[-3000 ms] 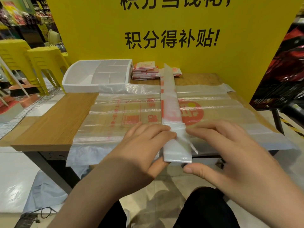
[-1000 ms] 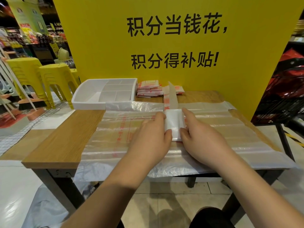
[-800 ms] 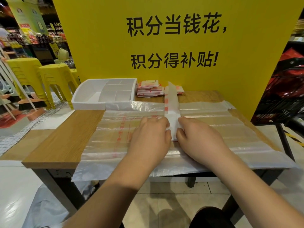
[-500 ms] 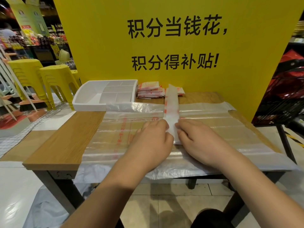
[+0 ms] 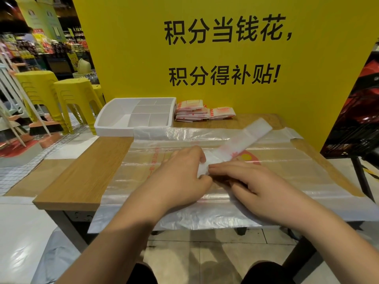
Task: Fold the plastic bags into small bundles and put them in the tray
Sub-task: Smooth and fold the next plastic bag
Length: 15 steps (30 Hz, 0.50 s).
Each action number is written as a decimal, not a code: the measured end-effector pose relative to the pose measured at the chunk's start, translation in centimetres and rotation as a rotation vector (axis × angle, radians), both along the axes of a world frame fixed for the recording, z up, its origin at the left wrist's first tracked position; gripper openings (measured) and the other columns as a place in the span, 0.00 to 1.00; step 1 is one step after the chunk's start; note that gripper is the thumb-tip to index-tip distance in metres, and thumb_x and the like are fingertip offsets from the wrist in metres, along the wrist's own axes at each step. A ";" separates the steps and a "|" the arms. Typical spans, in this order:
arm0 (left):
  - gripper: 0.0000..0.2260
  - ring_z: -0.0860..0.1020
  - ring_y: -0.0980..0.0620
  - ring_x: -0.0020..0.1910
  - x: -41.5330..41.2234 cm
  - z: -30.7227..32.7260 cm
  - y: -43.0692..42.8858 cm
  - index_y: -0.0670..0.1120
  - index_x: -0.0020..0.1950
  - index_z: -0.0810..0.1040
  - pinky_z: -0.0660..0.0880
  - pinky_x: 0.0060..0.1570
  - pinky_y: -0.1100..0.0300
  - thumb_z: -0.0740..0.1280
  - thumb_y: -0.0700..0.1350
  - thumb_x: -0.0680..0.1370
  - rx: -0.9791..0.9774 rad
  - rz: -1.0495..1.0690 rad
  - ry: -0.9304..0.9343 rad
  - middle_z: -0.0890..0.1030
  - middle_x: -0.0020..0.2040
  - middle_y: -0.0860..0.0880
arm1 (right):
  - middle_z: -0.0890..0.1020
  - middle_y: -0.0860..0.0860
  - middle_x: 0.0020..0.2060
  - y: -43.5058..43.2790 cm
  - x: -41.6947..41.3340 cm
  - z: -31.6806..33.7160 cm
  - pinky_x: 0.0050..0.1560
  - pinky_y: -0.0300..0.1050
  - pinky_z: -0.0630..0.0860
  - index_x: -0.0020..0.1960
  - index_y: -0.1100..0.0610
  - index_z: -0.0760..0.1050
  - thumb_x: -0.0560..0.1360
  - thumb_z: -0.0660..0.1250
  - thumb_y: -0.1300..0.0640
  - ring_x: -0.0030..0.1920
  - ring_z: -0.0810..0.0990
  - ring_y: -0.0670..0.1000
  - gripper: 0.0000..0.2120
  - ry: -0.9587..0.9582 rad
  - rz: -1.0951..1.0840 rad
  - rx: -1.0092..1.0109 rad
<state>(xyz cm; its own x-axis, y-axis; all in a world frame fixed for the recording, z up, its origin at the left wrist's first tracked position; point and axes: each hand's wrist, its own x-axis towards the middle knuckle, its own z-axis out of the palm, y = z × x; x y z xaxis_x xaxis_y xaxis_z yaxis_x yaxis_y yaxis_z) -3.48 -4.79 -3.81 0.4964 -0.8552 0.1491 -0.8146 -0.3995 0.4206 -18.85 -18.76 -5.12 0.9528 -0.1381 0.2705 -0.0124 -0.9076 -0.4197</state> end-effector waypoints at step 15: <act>0.11 0.70 0.67 0.58 3.6 1.1 5.0 0.62 0.58 0.72 0.67 0.55 0.70 0.65 0.55 0.76 0.065 -0.151 -0.074 0.74 0.56 0.67 | 0.75 0.40 0.66 -0.9 0.1 -0.6 0.69 0.50 0.70 0.65 0.45 0.77 0.80 0.57 0.40 0.69 0.70 0.42 0.19 -0.096 -0.184 -0.174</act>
<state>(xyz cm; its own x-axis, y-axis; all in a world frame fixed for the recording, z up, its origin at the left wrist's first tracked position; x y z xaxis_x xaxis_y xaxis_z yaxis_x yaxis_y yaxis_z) 0.11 0.19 -2.75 0.3514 -0.9282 0.1227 -0.8951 -0.2946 0.3347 -18.75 -19.66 -5.76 0.8850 -0.2497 0.3930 -0.1512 -0.9524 -0.2647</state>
